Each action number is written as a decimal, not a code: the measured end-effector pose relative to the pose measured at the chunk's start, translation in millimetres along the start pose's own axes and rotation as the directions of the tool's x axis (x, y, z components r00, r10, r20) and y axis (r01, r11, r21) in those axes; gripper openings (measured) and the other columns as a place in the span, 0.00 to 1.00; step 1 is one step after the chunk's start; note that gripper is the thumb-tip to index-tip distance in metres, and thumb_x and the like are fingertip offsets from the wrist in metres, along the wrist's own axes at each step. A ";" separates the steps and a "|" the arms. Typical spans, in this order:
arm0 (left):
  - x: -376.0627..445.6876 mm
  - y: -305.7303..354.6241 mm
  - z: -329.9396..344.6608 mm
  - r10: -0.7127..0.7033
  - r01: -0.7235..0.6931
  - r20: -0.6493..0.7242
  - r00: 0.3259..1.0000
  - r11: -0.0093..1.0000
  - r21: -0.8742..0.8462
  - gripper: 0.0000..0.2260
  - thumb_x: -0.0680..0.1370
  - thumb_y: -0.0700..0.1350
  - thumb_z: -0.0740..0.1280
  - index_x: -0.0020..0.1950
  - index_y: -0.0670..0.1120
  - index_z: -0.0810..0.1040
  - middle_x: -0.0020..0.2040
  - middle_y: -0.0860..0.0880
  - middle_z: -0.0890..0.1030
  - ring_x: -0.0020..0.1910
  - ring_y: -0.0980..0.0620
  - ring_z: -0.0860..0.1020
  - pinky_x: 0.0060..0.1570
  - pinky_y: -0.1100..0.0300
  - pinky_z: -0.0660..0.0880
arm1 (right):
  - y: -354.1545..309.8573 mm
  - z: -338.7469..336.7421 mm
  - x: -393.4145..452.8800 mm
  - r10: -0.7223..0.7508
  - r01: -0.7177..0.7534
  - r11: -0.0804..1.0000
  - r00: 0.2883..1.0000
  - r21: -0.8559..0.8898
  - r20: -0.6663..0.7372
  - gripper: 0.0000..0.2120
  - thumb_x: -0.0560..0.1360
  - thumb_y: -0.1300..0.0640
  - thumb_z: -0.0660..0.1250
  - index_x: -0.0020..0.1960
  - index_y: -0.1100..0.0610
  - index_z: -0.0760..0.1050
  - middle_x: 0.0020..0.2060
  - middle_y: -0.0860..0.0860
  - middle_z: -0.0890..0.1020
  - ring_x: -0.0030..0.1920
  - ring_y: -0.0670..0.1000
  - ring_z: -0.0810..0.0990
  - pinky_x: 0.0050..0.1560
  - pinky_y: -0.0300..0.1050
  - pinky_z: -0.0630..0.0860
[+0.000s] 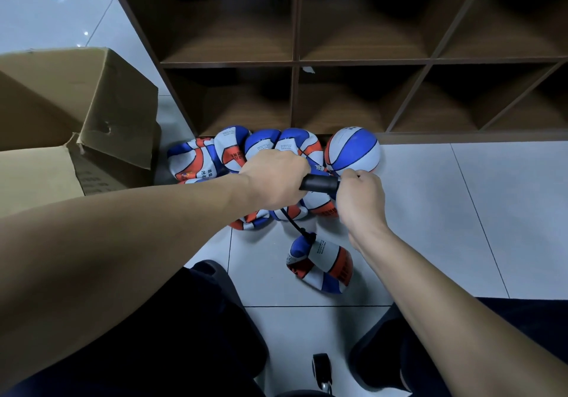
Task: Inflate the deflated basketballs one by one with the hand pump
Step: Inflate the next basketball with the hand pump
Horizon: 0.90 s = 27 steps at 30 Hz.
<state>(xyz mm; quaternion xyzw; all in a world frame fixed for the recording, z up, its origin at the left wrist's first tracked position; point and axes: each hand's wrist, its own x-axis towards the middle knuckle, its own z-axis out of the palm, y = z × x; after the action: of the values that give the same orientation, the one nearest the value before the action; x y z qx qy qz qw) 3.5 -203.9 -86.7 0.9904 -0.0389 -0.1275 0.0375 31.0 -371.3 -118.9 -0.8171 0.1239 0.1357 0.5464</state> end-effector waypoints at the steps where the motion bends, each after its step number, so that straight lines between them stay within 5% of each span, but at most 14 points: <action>1: 0.9 0.5 0.3 0.009 -0.009 -0.003 1.000 1.000 0.005 0.05 0.79 0.46 0.65 0.43 0.52 0.76 0.34 0.51 0.78 0.32 0.50 0.75 0.31 0.56 0.69 | 0.8 0.6 -0.3 -0.003 0.003 1.000 1.000 -0.010 0.002 0.13 0.83 0.54 0.58 0.40 0.55 0.68 0.40 0.54 0.77 0.36 0.55 0.72 0.39 0.49 0.68; 8: 1.2 -6.7 7.7 0.058 -0.060 -0.057 0.997 0.998 -0.022 0.05 0.80 0.50 0.65 0.45 0.54 0.78 0.35 0.53 0.78 0.33 0.51 0.76 0.33 0.55 0.75 | 2.0 -6.0 -1.2 -0.048 0.051 0.998 0.995 -0.037 0.083 0.13 0.81 0.53 0.61 0.40 0.57 0.71 0.35 0.53 0.75 0.35 0.56 0.72 0.37 0.47 0.68; 12: -2.5 -17.0 9.8 0.042 -0.045 -0.054 0.998 0.997 -0.064 0.12 0.82 0.52 0.65 0.39 0.54 0.72 0.32 0.52 0.76 0.31 0.51 0.75 0.31 0.56 0.68 | -0.4 -38.5 16.0 -0.020 0.019 0.999 1.000 -0.042 -0.021 0.16 0.75 0.58 0.63 0.31 0.53 0.63 0.25 0.47 0.64 0.32 0.55 0.62 0.34 0.47 0.58; 16: -5.2 -32.2 12.9 0.003 -0.002 0.010 1.000 0.997 -0.075 0.15 0.83 0.54 0.65 0.38 0.51 0.73 0.31 0.52 0.76 0.30 0.50 0.74 0.31 0.56 0.70 | 0.4 -69.2 34.0 0.097 -0.096 0.995 0.994 0.012 -0.060 0.15 0.74 0.58 0.63 0.35 0.52 0.58 0.30 0.51 0.59 0.34 0.55 0.56 0.34 0.49 0.53; 22: -4.9 -23.9 12.7 -0.022 0.023 0.032 0.999 0.999 -0.042 0.14 0.82 0.52 0.65 0.38 0.51 0.73 0.31 0.52 0.75 0.31 0.50 0.74 0.31 0.57 0.67 | 10.3 -55.4 29.4 0.120 -0.121 0.992 0.992 -0.019 -0.027 0.14 0.78 0.59 0.60 0.36 0.54 0.60 0.29 0.50 0.62 0.31 0.54 0.58 0.32 0.46 0.55; 27: -5.9 -15.8 18.0 -0.055 0.058 0.054 0.997 0.997 -0.049 0.08 0.80 0.48 0.65 0.41 0.52 0.77 0.33 0.51 0.79 0.33 0.48 0.78 0.32 0.54 0.76 | 8.9 -31.6 14.1 0.078 -0.077 0.995 0.997 -0.063 0.011 0.16 0.81 0.59 0.58 0.35 0.53 0.62 0.28 0.49 0.66 0.30 0.54 0.62 0.32 0.46 0.59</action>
<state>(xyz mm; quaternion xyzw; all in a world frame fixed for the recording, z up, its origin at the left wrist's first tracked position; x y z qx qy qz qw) -5.7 -188.8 -104.0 0.9861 -0.0088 -0.1553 0.0581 43.8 -404.7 -120.1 -0.8273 0.1476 0.1661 0.5159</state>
